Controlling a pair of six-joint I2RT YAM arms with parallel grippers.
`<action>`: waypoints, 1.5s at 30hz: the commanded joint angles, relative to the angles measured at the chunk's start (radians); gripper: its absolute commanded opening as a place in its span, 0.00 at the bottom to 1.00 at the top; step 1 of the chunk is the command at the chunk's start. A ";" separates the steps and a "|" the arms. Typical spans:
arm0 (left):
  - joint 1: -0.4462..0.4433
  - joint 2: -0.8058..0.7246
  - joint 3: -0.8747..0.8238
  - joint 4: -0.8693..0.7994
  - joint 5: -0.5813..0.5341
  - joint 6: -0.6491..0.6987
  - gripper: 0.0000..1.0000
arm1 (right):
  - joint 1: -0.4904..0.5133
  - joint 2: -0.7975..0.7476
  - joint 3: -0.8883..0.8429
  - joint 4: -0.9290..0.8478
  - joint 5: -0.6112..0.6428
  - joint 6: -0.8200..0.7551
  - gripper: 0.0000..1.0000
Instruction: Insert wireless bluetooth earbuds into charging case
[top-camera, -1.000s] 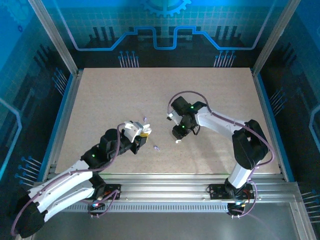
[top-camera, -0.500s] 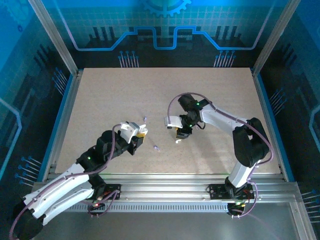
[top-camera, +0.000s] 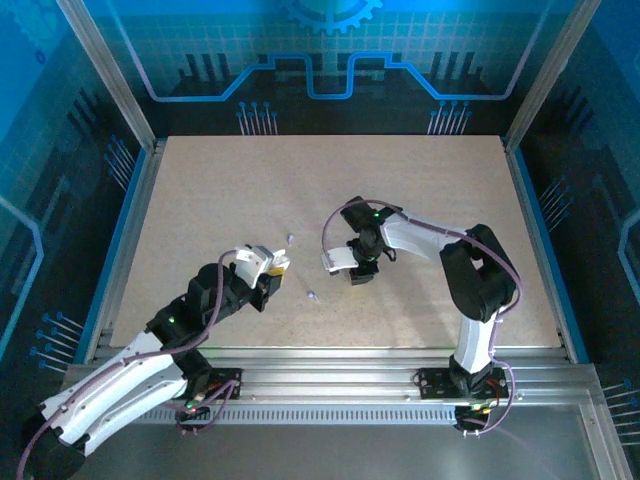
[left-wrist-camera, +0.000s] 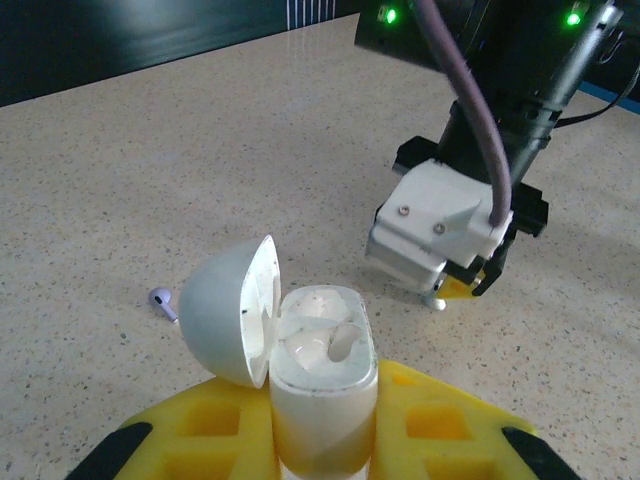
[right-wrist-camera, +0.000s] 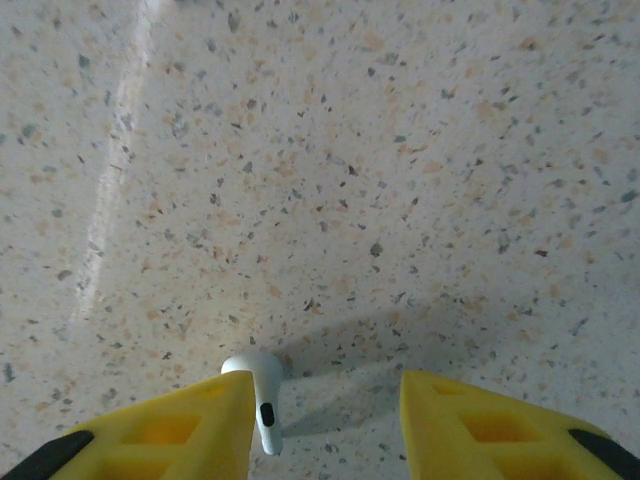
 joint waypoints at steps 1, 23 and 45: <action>0.007 -0.012 0.031 -0.026 -0.018 0.008 0.21 | 0.015 0.039 0.037 -0.025 0.035 -0.039 0.43; 0.007 -0.010 0.034 -0.025 -0.016 0.025 0.20 | 0.043 -0.113 -0.002 -0.118 0.054 -0.073 0.41; 0.007 -0.014 0.026 -0.007 -0.007 0.042 0.21 | 0.126 -0.082 -0.120 -0.022 0.188 -0.179 0.37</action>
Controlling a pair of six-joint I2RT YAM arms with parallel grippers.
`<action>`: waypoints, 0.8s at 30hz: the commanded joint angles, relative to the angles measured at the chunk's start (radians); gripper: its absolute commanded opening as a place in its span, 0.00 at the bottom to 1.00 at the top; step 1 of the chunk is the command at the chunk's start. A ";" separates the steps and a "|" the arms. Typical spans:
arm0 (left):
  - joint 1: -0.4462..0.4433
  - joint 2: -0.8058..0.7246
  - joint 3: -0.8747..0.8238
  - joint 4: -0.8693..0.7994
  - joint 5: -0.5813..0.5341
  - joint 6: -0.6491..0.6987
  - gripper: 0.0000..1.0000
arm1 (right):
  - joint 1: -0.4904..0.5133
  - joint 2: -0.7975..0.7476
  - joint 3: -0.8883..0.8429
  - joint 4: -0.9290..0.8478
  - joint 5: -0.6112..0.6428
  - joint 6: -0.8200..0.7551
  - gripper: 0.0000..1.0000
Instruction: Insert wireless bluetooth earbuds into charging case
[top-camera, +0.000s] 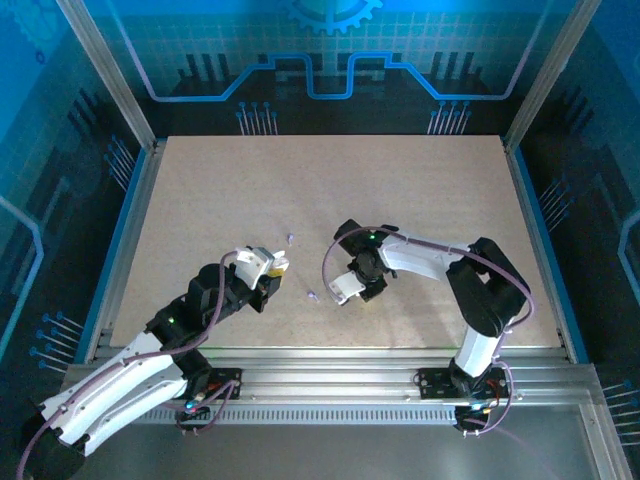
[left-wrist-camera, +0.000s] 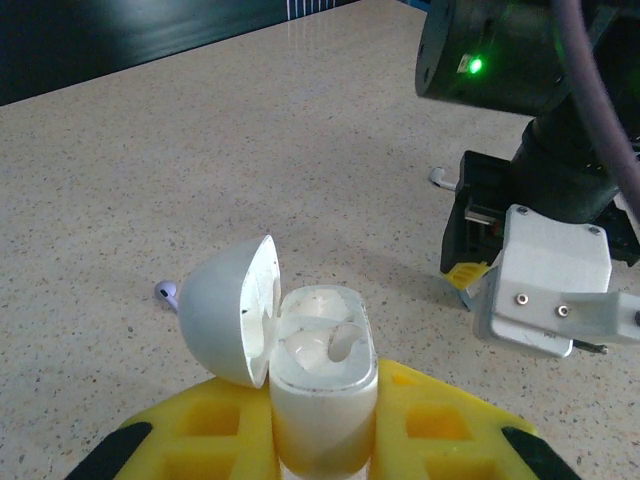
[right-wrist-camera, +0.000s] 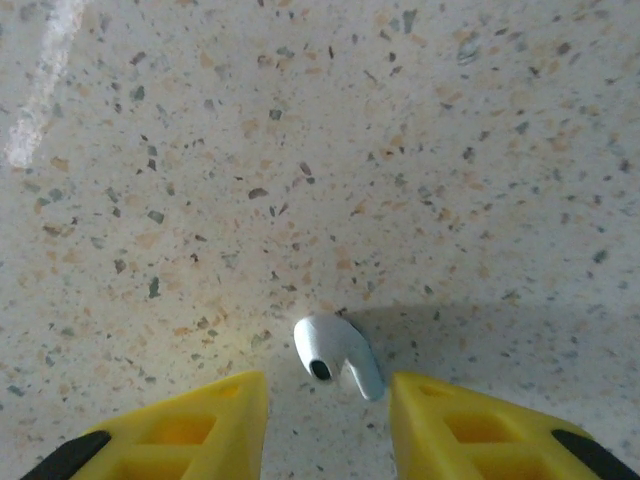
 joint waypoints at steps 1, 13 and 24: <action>0.007 -0.014 0.025 0.013 -0.007 0.015 0.21 | 0.010 0.027 0.030 -0.002 -0.026 -0.009 0.38; 0.007 -0.014 0.026 0.018 -0.006 0.015 0.21 | 0.019 0.082 0.081 -0.030 -0.079 -0.008 0.28; 0.008 -0.014 0.029 0.014 -0.002 0.015 0.21 | 0.010 0.128 0.132 -0.089 -0.078 0.011 0.28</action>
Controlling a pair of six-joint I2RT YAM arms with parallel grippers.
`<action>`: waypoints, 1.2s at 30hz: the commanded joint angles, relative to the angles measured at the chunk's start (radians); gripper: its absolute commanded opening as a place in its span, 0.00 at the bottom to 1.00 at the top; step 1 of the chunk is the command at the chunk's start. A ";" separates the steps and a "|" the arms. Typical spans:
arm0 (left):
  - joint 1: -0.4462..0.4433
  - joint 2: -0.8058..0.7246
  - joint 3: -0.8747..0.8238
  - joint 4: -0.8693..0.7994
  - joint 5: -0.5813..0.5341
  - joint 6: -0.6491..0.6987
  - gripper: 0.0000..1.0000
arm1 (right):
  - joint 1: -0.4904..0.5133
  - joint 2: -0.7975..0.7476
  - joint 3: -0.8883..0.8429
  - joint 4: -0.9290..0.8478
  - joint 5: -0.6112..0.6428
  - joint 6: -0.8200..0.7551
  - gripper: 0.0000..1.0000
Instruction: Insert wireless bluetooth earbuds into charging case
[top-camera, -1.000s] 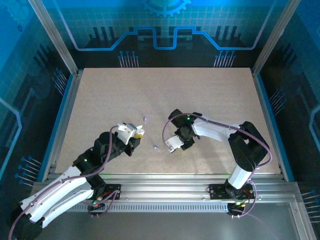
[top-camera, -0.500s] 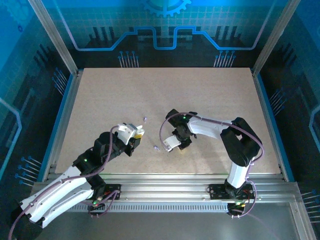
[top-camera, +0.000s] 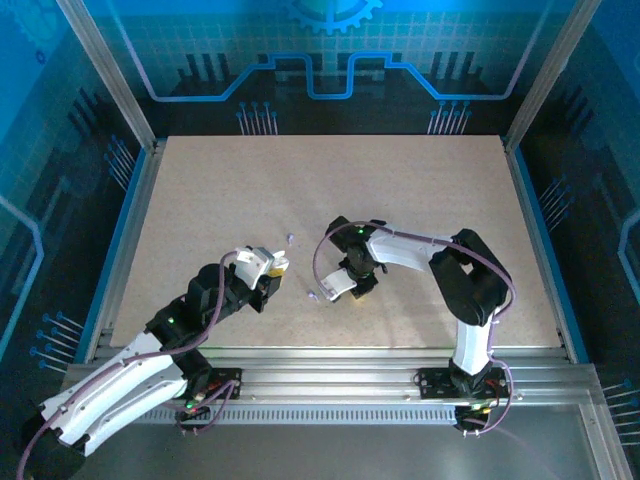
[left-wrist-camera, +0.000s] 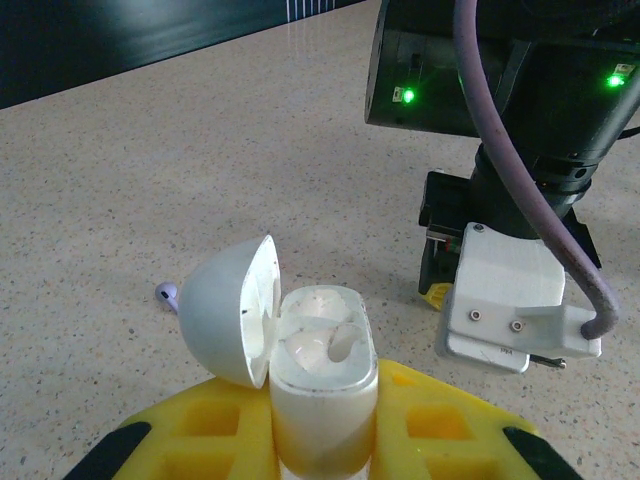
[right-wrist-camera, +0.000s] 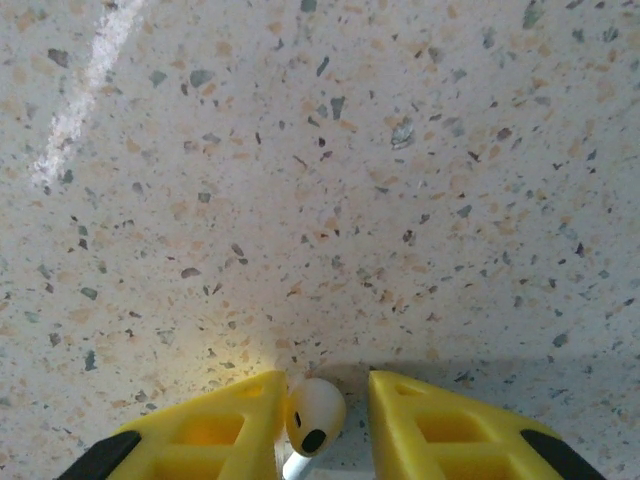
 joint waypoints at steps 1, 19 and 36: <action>0.007 -0.011 0.029 0.013 -0.001 0.013 0.21 | 0.002 0.023 0.031 -0.060 -0.019 0.014 0.29; 0.007 -0.011 0.031 0.009 0.000 0.015 0.21 | -0.014 0.049 0.059 -0.088 -0.002 0.047 0.28; 0.007 -0.007 0.031 0.015 -0.002 0.017 0.21 | -0.029 0.024 0.056 -0.077 0.021 0.071 0.19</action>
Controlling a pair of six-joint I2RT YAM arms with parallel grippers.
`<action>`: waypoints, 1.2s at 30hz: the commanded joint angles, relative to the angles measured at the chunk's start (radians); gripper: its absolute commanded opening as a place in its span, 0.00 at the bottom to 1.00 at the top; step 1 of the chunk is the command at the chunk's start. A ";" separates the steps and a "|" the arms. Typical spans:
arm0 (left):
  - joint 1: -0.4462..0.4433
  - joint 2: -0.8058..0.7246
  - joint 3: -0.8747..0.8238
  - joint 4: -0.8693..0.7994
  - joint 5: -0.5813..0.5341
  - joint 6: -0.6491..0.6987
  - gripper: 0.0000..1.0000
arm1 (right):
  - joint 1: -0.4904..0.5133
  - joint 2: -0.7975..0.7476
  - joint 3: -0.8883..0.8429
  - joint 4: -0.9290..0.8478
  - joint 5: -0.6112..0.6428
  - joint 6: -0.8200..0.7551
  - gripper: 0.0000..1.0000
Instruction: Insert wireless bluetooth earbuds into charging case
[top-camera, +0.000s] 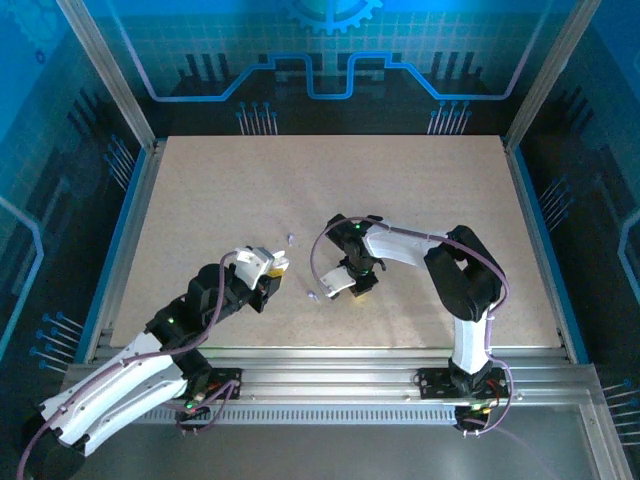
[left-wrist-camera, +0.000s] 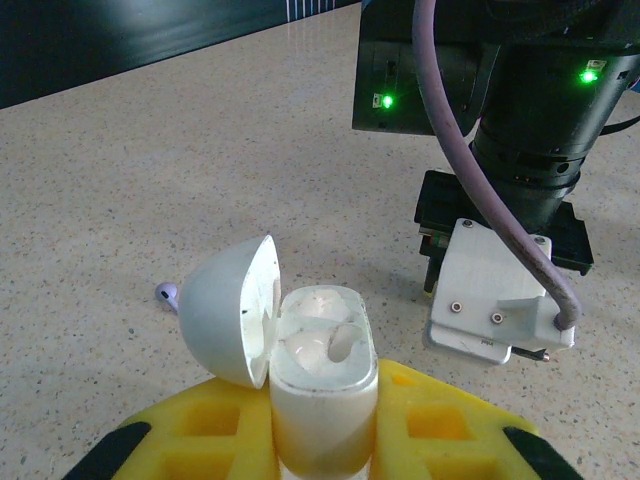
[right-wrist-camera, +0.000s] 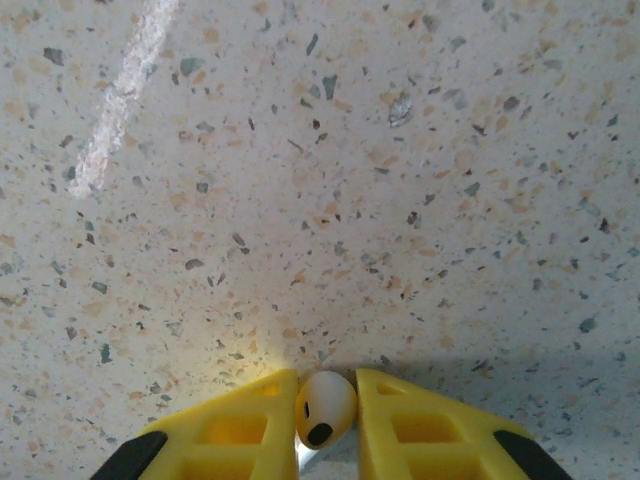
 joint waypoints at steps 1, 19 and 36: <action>0.007 -0.005 0.029 0.017 -0.001 0.018 0.21 | -0.018 -0.026 0.001 -0.002 0.019 0.024 0.19; 0.004 0.384 -0.021 0.432 0.152 0.053 0.20 | -0.062 -0.367 -0.120 0.171 -0.166 0.264 0.18; 0.004 0.771 0.043 0.833 0.304 0.024 0.19 | -0.148 -0.550 -0.257 0.409 -0.448 0.525 0.17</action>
